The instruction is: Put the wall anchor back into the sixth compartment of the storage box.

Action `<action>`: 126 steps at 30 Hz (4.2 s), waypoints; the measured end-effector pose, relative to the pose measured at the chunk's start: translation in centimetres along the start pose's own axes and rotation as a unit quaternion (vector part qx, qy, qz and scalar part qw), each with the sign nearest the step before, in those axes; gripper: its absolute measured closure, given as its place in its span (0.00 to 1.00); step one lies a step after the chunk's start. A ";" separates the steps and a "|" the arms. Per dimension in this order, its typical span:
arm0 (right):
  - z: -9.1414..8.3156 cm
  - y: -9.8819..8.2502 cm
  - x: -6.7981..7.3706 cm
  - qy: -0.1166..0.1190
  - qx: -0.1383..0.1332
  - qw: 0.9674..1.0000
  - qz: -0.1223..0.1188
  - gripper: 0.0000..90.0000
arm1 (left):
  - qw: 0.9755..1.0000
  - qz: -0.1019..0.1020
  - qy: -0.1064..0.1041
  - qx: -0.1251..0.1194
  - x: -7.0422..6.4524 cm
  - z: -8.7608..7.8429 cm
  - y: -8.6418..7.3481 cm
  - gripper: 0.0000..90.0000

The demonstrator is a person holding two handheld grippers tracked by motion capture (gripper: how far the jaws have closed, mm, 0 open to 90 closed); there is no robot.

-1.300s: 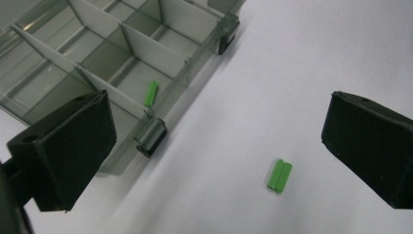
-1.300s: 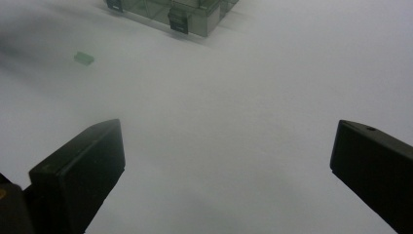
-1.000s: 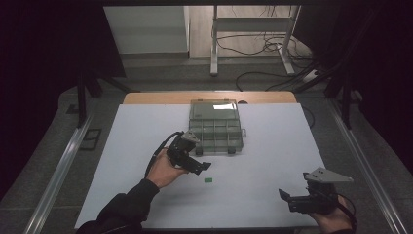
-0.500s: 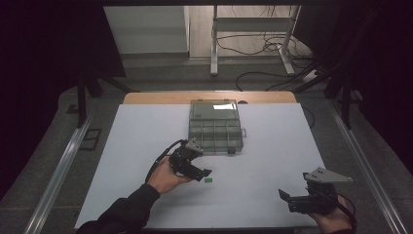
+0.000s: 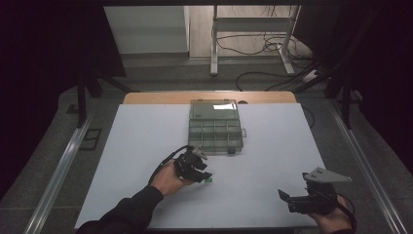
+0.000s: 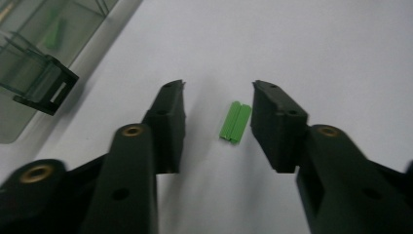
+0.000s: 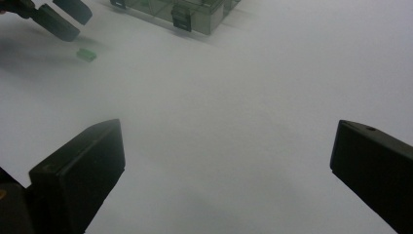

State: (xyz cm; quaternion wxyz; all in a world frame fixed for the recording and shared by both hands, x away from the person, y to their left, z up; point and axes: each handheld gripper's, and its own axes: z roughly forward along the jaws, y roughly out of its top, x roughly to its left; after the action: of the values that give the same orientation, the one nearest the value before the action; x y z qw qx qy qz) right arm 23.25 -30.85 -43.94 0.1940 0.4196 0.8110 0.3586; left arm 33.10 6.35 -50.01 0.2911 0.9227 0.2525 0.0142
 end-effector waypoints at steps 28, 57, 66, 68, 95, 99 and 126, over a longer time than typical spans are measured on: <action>0.1 0.0 0.0 0.005 0.004 1.000 -0.002 0.00 | 0.999 0.032 0.002 0.033 -0.3 1.6 0.4 0.87; 0.1 0.0 0.0 0.007 0.005 1.000 -0.005 0.00 | 1.000 0.010 0.004 0.028 -0.3 0.7 1.2 0.94; 0.1 0.0 0.1 0.008 0.007 1.000 -0.009 0.00 | 1.000 -0.006 0.008 0.010 0.4 -0.2 1.4 0.94; 0.1 0.0 0.1 0.008 0.007 1.000 -0.010 0.00 | 1.000 -0.008 0.009 0.008 0.4 -0.5 1.5 0.94; 0.2 0.0 0.1 0.008 0.012 1.000 -0.010 0.00 | 0.999 -0.016 0.037 -0.025 1.9 -3.0 2.9 0.93; 0.2 0.0 0.1 0.008 0.013 1.000 -0.010 0.00 | 0.999 -0.018 0.041 -0.031 2.3 -3.4 3.1 0.93; 0.3 0.0 0.0 0.010 0.018 1.000 -0.006 0.00 | 0.995 -0.050 0.064 -0.050 5.5 -2.3 4.9 0.93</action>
State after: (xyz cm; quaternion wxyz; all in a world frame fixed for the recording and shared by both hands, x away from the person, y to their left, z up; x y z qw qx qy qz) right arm 23.45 -30.68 -44.16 0.1804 0.4148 0.8216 0.3470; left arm 39.75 6.76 -46.14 0.3204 0.8904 0.3153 0.0718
